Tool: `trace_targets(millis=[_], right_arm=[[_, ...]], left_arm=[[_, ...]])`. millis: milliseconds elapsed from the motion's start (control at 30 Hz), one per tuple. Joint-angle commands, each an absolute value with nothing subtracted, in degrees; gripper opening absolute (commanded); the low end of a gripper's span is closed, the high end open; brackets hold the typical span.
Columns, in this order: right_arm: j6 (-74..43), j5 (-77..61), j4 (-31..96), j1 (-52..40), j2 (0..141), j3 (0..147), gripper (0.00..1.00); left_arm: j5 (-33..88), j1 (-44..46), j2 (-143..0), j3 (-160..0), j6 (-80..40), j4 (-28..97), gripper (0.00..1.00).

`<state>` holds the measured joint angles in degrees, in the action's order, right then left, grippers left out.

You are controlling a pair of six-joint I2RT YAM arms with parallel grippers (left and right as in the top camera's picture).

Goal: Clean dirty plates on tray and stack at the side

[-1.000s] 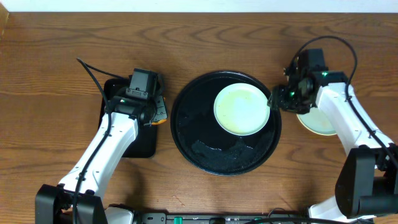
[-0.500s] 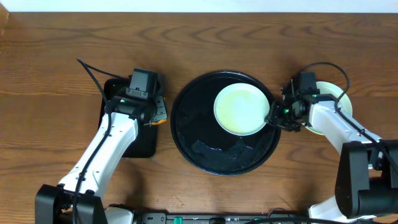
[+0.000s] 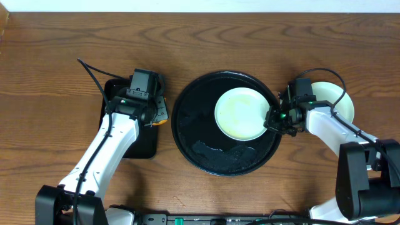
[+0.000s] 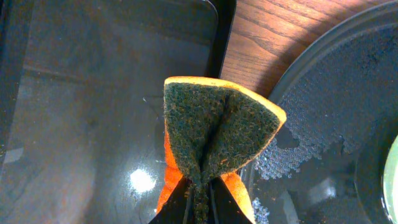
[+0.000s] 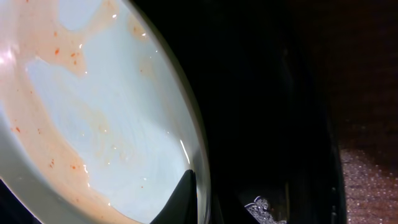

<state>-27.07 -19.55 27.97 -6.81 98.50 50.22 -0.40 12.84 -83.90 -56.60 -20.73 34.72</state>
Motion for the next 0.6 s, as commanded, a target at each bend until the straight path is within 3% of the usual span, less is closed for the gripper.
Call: trace_targets(millis=[0,233,567], right_arm=[[-29.0,-18.4,27.9,-8.1,97.5,49.6,0.08],[-30.0,-17.8,27.7,-9.2,97.5,49.6,0.01],[-25.9,-17.9,26.3,-9.2,94.3,50.9,0.01]], left_arm=[[-1.1,12.6,-83.9,-55.8,-20.0,34.9,0.08],[-1.1,12.6,-83.9,-55.8,-20.0,34.9,0.08],[-1.1,12.6,-83.9,-55.8,-20.0,34.9,0.08]])
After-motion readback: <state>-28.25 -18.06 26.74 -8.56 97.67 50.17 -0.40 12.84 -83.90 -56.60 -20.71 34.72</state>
